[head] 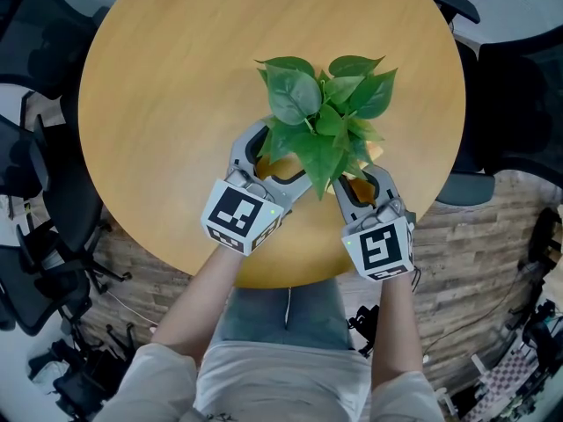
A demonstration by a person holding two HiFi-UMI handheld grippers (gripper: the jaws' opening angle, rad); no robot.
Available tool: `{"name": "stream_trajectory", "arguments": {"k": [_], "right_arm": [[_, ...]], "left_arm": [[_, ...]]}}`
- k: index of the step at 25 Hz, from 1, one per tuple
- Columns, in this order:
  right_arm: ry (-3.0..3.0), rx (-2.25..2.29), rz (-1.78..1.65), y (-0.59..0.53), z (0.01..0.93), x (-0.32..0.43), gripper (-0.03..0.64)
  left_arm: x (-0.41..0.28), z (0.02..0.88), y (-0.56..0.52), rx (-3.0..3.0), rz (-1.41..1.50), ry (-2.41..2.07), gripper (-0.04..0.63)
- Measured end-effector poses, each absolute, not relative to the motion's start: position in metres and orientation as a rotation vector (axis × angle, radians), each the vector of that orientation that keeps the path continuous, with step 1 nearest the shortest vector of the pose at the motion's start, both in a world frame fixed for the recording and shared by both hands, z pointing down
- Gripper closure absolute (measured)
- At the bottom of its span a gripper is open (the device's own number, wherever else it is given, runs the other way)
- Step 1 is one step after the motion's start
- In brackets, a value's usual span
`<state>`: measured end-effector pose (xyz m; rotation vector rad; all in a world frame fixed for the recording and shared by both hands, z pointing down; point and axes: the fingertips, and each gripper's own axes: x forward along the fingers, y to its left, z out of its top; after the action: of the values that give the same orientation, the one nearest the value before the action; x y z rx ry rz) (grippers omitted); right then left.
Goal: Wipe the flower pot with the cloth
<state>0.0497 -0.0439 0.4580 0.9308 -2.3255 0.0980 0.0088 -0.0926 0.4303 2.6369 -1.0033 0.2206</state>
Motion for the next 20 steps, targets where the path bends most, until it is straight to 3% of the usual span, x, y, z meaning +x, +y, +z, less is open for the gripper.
{"name": "stream_trajectory", "arguments": {"k": [16,20], "right_arm": [[-2.324,0.966,0.214,0.01,0.425,0.068,0.565],[-2.324,0.911,0.173,0.027,0.409,0.065,0.565]], "left_arm": [[-0.011,0.401,-0.037,2.583,0.273,-1.004,0.166],[-0.013,0.381,-0.018,2.601,0.269,-1.01,0.192]]}}
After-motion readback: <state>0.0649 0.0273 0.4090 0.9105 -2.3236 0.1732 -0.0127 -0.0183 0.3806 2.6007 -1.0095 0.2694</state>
